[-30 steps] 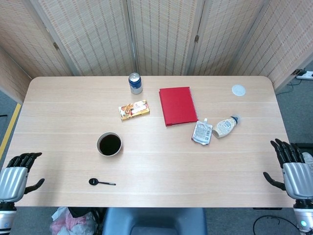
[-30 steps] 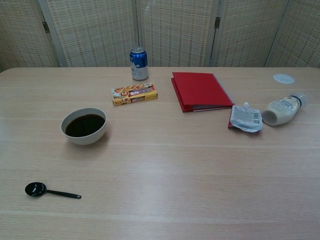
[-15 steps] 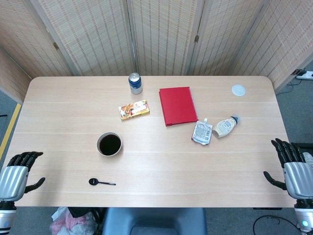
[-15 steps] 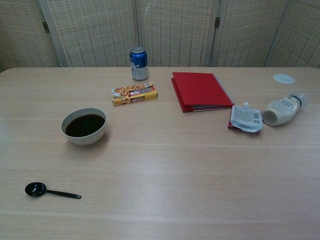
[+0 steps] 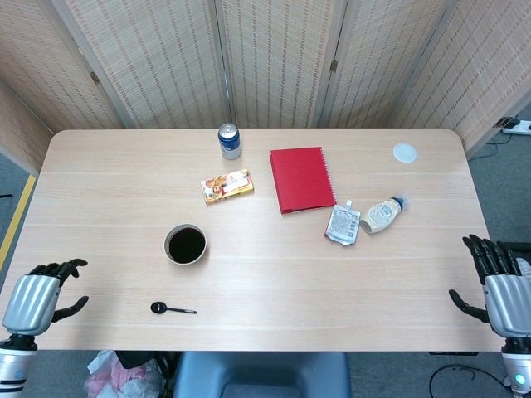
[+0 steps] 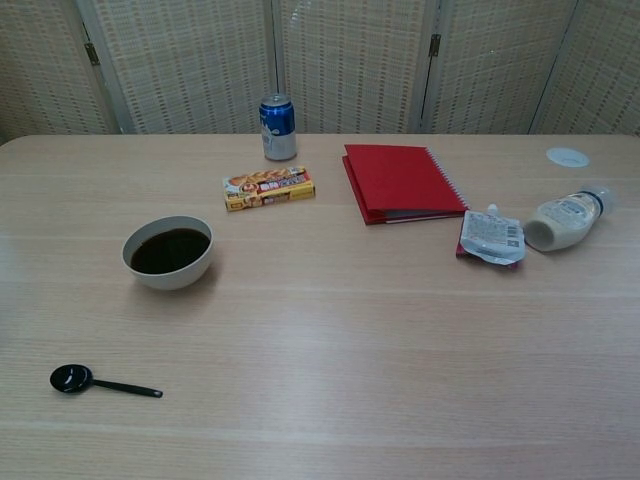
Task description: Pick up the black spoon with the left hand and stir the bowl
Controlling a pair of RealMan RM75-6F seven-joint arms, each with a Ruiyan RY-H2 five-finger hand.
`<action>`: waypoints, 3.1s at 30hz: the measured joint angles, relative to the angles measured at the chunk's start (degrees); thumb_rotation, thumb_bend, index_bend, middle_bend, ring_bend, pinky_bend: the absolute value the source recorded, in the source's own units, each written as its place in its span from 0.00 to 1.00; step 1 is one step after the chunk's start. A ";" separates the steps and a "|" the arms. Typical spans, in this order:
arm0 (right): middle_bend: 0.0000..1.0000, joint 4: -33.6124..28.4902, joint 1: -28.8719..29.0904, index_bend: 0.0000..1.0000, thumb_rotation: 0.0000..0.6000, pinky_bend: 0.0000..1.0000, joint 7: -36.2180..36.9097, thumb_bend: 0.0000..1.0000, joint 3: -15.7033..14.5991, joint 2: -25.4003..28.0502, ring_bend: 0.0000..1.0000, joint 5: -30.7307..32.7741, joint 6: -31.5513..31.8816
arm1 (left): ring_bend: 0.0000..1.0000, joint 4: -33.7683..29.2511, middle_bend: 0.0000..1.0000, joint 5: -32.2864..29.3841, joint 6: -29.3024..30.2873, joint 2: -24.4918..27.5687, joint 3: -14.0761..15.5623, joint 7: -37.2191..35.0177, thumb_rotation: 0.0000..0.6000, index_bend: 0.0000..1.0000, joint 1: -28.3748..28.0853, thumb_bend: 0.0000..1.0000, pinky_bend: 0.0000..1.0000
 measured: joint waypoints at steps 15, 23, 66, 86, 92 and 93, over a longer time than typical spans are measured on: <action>0.10 0.28 0.78 0.00 1.00 0.08 0.33 0.16 0.43 0.60 0.09 0.08 -0.88 | 0.82 -0.78 0.87 4.90 -10.61 -3.34 2.39 1.61 1.00 0.47 -7.24 0.22 0.99; 0.10 0.34 1.03 0.00 1.00 0.08 0.39 0.16 0.57 0.85 0.10 0.22 -1.21 | 0.84 0.10 0.90 6.00 -15.08 -6.71 3.49 2.37 1.00 0.46 -10.31 0.22 1.00; 0.10 3.64 0.63 0.00 1.00 0.08 3.19 0.16 0.16 -0.32 0.11 2.14 -2.66 | 0.90 1.90 0.96 -16.88 -28.04 -22.49 2.93 25.80 1.00 0.53 -16.26 0.35 1.00; 0.10 3.78 0.12 0.00 1.00 0.08 3.63 0.16 0.14 -0.17 0.12 2.60 -2.45 | 0.91 3.96 0.97 -19.74 -25.59 -25.55 2.89 28.07 1.00 0.53 -16.99 0.39 1.00; 0.10 3.79 -0.04 0.00 1.00 0.08 3.68 0.16 0.08 -0.19 0.12 2.44 -2.22 | 0.91 2.74 0.97 -20.35 -25.14 -25.29 3.80 33.76 1.00 0.53 -17.75 0.39 1.00; 0.10 3.81 -0.09 0.00 1.00 0.08 3.71 0.16 0.06 -0.20 0.12 2.47 -2.20 | 0.91 2.46 0.97 -20.70 -25.20 -25.23 3.92 34.83 1.00 0.53 -17.99 0.39 1.00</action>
